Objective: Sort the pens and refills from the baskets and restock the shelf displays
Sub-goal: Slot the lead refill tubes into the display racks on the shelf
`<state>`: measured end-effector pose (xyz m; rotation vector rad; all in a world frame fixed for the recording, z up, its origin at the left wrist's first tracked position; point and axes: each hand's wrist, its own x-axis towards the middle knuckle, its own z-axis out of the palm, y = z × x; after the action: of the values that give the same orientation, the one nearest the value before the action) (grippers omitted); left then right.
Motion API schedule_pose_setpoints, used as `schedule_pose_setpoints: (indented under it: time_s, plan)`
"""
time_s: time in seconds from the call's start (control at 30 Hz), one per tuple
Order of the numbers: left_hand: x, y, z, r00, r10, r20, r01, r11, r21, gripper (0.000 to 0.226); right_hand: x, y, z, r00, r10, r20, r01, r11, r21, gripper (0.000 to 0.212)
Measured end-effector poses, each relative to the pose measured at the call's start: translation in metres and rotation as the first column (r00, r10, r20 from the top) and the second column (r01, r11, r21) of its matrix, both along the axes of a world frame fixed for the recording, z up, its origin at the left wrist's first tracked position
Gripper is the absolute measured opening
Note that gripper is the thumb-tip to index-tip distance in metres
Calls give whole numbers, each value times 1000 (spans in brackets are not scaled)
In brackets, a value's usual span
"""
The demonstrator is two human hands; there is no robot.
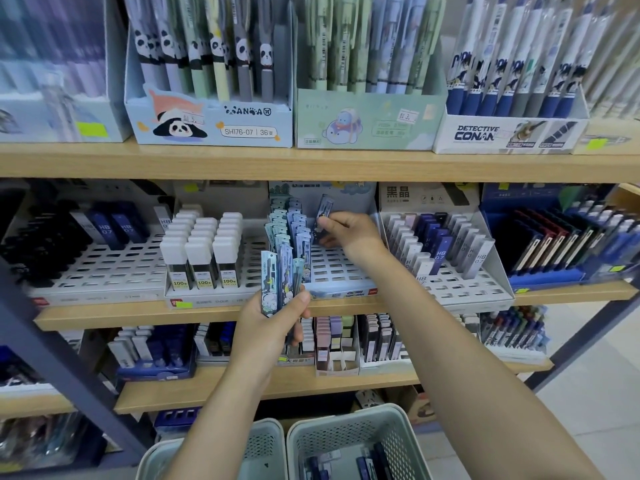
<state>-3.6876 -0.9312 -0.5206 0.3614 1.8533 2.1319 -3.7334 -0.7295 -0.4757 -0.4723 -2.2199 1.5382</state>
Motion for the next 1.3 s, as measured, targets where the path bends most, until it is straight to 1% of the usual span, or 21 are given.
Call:
schedule_pose_setpoints:
  time_s: [0.2, 0.37, 0.57, 0.7, 1.03, 1.2, 1.3]
  plan:
    - [0, 1, -1, 1000, -7, -3, 7, 1000, -12, 13, -5, 3, 4, 997, -63, 35, 58, 989, 133, 20]
    - [0, 0, -2, 1000, -9, -12, 9, 1000, -15, 10, -1, -1, 12, 995, -54, 87, 29, 962, 270, 30]
    - [-1, 0, -3, 1000, -12, -16, 11, 999, -36, 13, -2, 0, 12, 994, -47, 97, 16, 955, 295, 26]
    - [0, 1, -3, 1000, -21, -10, 20, 999, -30, 12, 2, 2, 13, 994, -37, 102, -2, 933, 359, 24]
    - [3, 3, -3, 1000, -25, -5, 25, 999, -38, 15, 1, 0, 25, 979, -14, 205, -79, 896, 437, 28]
    - [4, 4, -2, 999, -32, -19, 31, 999, -29, 12, 7, 0, 14, 992, 3, 124, -63, 874, 481, 24]
    - [4, 5, -1, 999, -32, -21, 31, 999, -27, 12, 7, 1, 12, 995, 37, 95, -73, 903, 423, 29]
